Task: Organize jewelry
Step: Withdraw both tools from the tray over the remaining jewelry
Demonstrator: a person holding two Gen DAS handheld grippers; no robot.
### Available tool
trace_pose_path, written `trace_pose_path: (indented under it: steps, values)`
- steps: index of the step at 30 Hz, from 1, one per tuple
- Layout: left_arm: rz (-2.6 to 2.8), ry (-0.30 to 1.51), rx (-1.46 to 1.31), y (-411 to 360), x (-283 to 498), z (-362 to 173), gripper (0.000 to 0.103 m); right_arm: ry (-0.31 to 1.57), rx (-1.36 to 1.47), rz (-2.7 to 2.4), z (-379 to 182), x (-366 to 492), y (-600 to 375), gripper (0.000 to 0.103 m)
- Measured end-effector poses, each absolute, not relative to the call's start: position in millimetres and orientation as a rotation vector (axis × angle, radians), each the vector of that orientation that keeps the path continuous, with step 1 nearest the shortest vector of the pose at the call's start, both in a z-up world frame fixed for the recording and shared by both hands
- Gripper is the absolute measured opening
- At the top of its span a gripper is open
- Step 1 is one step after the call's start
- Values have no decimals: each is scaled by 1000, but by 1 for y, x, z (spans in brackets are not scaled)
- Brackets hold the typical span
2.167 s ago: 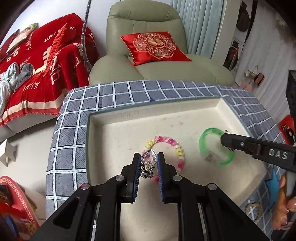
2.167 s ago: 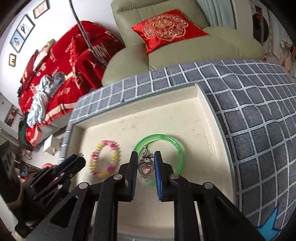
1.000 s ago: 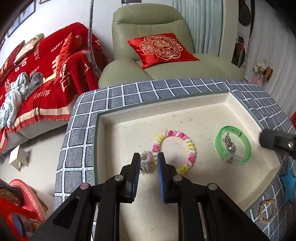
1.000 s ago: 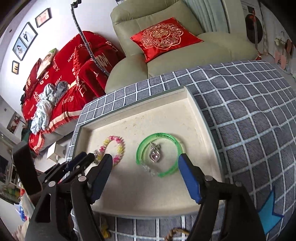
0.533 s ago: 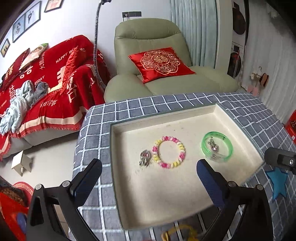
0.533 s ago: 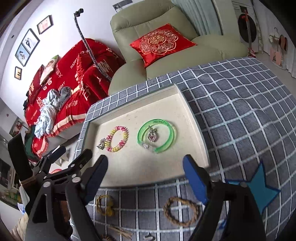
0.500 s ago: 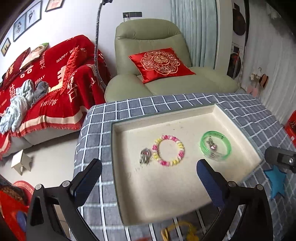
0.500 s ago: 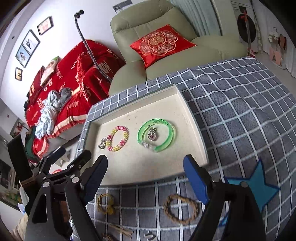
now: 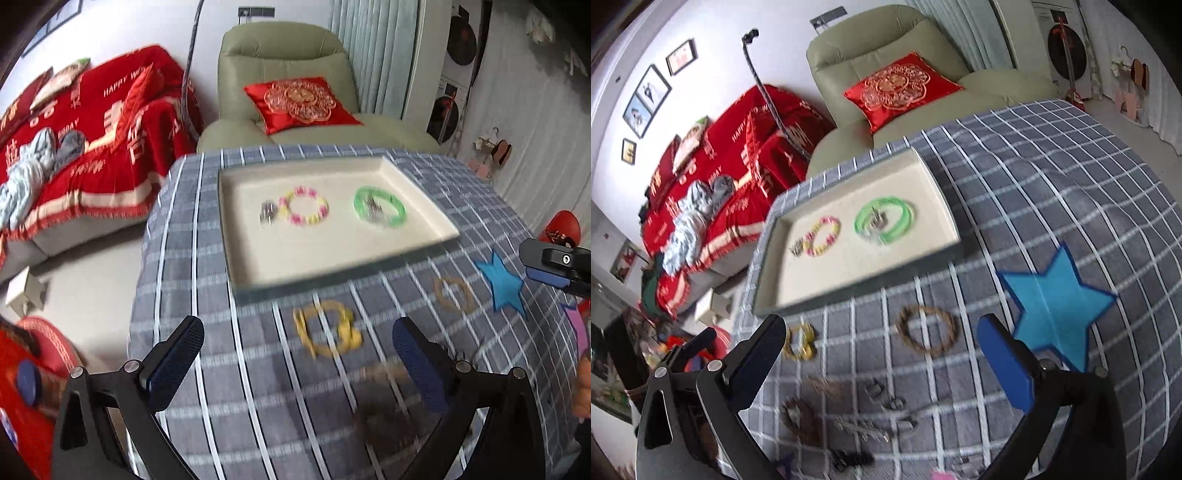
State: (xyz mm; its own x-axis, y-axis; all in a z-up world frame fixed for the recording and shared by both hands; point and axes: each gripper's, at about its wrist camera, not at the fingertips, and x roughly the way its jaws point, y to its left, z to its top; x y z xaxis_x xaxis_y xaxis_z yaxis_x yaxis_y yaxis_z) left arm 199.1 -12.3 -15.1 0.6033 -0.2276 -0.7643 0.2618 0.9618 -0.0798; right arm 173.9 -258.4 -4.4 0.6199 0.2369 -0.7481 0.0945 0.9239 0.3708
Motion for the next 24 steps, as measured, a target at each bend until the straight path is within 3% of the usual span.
trace_pose_path:
  steps: [15, 24]
  values:
    - [-254, 1002, 38, -18, 153, -60, 103, 1031, -27, 113, -55, 121, -232, 103]
    - [-233, 1046, 49, -20, 156, -73, 103, 1056, -88, 147, -70, 121, -226, 103]
